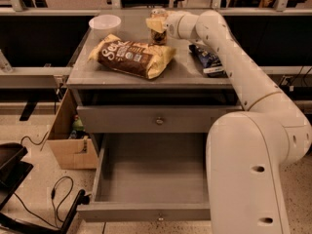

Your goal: Place orange can into middle drawer

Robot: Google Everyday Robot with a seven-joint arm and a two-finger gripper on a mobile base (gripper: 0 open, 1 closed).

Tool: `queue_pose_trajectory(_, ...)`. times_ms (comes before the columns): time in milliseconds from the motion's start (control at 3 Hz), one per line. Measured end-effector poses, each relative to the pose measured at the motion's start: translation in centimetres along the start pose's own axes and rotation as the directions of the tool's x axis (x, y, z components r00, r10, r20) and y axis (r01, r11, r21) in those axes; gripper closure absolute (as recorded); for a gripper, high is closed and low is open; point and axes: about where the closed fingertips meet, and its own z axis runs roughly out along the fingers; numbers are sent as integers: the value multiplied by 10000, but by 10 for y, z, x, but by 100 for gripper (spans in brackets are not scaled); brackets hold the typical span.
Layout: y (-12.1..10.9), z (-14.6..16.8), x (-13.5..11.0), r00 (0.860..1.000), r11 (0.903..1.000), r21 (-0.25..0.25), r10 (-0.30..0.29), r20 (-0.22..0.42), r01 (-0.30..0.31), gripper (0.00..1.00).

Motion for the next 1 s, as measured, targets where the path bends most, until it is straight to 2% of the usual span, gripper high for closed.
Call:
queue_pose_trajectory(333, 1, 2, -1, 10000, 10000, -8, -61, -69, 61, 94)
queue_pose_trajectory(667, 14, -5, -38, 9977, 9971, -337, -683, -9, 683, 100)
queue_pose_trajectory(1000, 36, -37, -80, 9975, 9912, -1129, -662, 243, 686, 100)
